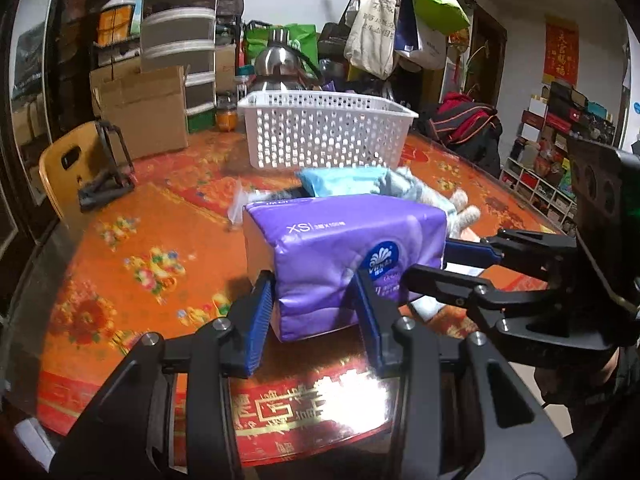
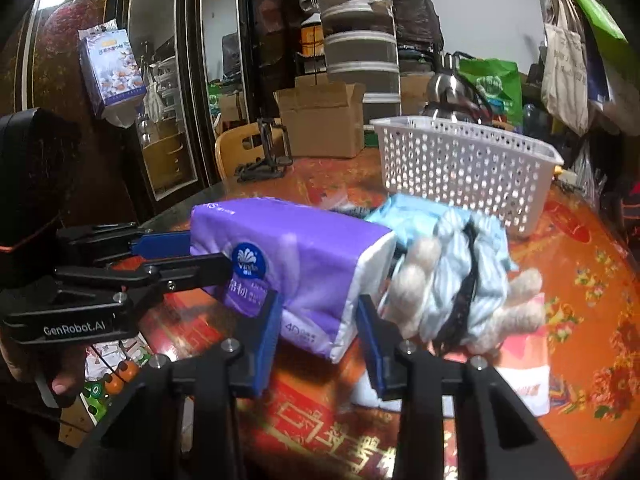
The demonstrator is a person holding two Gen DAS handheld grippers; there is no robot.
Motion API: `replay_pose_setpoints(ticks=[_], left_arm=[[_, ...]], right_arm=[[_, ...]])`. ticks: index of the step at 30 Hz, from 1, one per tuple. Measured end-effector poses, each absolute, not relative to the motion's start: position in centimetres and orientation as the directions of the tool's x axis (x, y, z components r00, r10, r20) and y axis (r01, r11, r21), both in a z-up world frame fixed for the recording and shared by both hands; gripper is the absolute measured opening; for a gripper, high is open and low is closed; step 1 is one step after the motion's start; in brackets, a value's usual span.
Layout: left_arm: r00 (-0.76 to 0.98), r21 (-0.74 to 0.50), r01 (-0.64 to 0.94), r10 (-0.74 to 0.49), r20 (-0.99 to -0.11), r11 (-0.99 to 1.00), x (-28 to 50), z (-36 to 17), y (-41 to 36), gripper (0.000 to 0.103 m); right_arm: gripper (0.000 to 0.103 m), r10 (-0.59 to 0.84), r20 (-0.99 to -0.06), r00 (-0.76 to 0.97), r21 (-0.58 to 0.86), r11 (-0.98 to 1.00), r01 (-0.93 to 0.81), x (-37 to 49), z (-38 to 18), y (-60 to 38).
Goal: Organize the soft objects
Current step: 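Grasp the purple tissue pack between both grippers, then lift the purple pack into the white basket and open both grippers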
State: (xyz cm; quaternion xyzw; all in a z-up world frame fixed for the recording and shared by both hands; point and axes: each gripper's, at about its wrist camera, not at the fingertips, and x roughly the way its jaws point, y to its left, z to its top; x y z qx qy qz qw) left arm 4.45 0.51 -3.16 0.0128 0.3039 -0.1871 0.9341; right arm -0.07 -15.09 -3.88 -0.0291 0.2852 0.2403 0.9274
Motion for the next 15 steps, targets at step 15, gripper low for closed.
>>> replay_pose_setpoints(ticks=[15], left_arm=[[0.813,-0.06,0.404,-0.388,-0.435,0.913,15.0,10.9,-4.8,0.038]], right_arm=[[0.037,0.34,-0.416,0.844,0.004,0.928,-0.372,9.5,10.0,-20.8]])
